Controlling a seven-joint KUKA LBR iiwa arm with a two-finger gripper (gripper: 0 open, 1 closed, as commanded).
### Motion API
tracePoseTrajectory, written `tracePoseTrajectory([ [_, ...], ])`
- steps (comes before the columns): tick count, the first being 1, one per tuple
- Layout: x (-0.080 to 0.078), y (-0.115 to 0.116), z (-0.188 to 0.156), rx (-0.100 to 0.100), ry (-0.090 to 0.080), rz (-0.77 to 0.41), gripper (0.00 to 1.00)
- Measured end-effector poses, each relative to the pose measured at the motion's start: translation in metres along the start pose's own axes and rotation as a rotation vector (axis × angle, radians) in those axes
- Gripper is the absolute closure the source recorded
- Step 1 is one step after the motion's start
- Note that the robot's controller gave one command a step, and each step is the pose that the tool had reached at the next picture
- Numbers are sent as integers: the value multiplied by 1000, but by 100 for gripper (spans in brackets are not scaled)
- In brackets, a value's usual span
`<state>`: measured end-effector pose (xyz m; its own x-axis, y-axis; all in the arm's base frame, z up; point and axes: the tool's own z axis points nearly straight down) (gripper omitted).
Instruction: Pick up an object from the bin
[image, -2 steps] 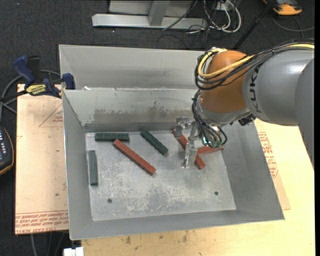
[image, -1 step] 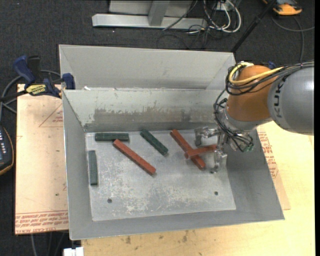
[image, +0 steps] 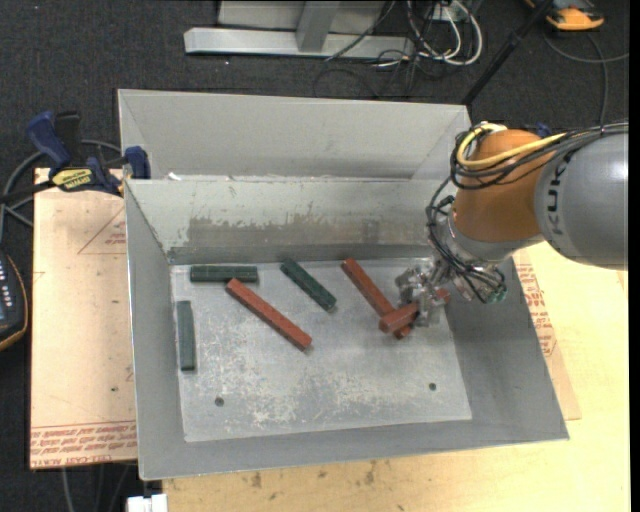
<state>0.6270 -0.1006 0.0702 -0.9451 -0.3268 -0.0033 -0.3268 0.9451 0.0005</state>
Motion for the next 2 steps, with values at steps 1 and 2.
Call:
tracePoseTrajectory([
  [1,7,20,-129,4,-4,-572,100],
  [2,26,24,-185,2,-2,-953,100],
])
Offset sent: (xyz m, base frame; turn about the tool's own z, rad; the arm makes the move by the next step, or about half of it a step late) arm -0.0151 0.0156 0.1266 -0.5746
